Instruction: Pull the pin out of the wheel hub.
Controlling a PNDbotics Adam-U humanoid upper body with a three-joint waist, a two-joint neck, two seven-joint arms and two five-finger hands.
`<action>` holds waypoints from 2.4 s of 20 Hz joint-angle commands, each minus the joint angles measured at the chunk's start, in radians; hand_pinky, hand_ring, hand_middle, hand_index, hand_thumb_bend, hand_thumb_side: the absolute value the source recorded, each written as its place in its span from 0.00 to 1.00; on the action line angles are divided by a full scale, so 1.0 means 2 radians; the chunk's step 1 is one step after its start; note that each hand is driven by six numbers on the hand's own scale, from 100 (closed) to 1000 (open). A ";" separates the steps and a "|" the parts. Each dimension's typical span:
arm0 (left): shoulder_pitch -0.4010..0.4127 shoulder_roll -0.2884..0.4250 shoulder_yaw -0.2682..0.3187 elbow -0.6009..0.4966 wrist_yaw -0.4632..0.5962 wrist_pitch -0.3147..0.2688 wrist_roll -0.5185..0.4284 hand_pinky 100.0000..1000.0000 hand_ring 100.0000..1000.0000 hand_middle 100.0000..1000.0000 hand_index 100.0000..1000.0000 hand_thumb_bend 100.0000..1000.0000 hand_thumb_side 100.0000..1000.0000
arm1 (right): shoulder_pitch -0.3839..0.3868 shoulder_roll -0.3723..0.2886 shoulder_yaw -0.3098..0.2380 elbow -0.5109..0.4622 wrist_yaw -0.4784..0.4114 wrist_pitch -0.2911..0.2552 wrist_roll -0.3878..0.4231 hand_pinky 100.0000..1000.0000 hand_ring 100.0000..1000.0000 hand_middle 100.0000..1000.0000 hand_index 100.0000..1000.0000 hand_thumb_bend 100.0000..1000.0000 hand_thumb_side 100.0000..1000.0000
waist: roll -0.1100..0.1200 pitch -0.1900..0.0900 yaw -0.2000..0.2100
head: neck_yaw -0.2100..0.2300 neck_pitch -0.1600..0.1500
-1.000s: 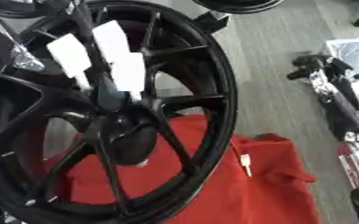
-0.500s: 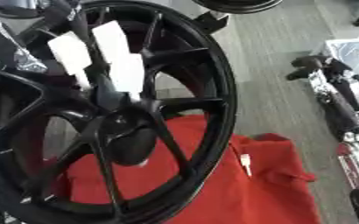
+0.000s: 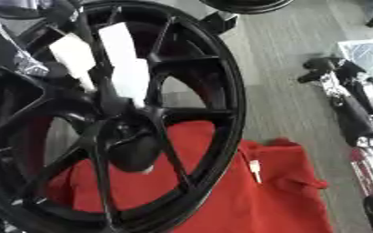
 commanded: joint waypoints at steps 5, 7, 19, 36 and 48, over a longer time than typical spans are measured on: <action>-0.011 0.007 0.011 -0.003 0.001 -0.086 -0.092 0.69 0.50 0.24 0.24 0.10 0.00 | -0.003 -0.013 -0.001 -0.003 0.004 0.003 -0.001 0.93 0.59 0.63 0.65 0.00 0.50 | -0.001 -0.010 -0.001 | 0.002 -0.001; -0.012 0.006 0.016 -0.005 0.006 -0.083 -0.092 0.68 0.48 0.21 0.20 0.08 0.00 | -0.003 -0.013 -0.001 -0.003 0.004 0.003 -0.001 0.93 0.59 0.63 0.65 0.00 0.50 | -0.001 -0.010 -0.001 | 0.002 -0.002; -0.022 0.000 0.051 -0.013 0.049 -0.043 -0.092 0.65 0.41 0.09 0.10 0.01 0.00 | -0.002 -0.012 -0.001 -0.002 0.006 0.004 0.001 0.93 0.59 0.63 0.65 0.00 0.51 | -0.001 -0.011 0.000 | 0.004 0.000; 0.065 0.129 0.268 0.003 0.093 0.043 -0.087 0.65 0.41 0.10 0.11 0.04 0.00 | 0.007 -0.014 -0.009 -0.002 0.011 0.002 -0.005 0.93 0.59 0.63 0.65 0.00 0.50 | 0.000 -0.013 0.017 | -0.006 0.003; 0.225 0.202 0.355 0.035 0.042 0.057 -0.023 0.86 0.82 0.76 0.81 0.21 0.26 | 0.007 -0.014 -0.015 -0.004 0.008 -0.001 -0.011 0.93 0.59 0.63 0.65 0.00 0.49 | -0.004 -0.010 0.019 | -0.010 -0.002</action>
